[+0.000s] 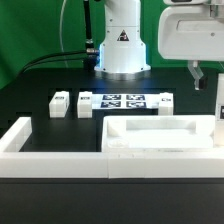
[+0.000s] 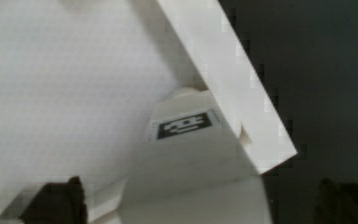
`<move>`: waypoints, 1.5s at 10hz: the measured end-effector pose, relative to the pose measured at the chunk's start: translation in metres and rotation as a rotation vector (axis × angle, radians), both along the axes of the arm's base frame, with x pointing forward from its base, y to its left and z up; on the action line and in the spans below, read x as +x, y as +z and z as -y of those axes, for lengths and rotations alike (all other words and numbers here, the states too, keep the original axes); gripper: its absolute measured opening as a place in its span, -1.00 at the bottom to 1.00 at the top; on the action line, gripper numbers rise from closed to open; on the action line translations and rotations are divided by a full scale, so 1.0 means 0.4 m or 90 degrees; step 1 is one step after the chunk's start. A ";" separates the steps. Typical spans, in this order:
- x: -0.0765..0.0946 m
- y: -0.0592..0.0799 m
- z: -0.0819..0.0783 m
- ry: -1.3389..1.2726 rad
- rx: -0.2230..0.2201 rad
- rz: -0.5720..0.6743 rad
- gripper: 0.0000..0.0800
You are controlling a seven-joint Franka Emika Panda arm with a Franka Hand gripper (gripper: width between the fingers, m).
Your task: Assemble desk
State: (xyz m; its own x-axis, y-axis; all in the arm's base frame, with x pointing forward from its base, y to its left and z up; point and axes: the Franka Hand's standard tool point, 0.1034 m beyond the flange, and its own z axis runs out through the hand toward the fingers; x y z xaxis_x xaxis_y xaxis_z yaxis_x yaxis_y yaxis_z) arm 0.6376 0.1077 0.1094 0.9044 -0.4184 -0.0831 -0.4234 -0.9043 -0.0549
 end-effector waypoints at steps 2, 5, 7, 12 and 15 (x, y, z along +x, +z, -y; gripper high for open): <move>-0.002 -0.002 -0.007 0.099 -0.008 0.008 0.62; -0.002 -0.001 -0.008 0.106 -0.007 0.009 -0.02; -0.002 -0.001 -0.008 0.093 -0.007 0.008 -0.28; -0.006 -0.003 -0.008 -0.178 -0.009 -0.013 -0.28; -0.005 -0.005 -0.008 -0.354 -0.005 -0.022 -0.28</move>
Offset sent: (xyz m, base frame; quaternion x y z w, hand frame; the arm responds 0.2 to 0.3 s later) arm 0.0000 0.0000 0.0000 0.0000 0.0000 0.0000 1.0000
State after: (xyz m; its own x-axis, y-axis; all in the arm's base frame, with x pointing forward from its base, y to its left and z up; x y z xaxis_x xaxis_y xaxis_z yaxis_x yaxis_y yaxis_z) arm 0.6355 0.1111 0.1076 0.5441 -0.8325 -0.1044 -0.8383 -0.5445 -0.0264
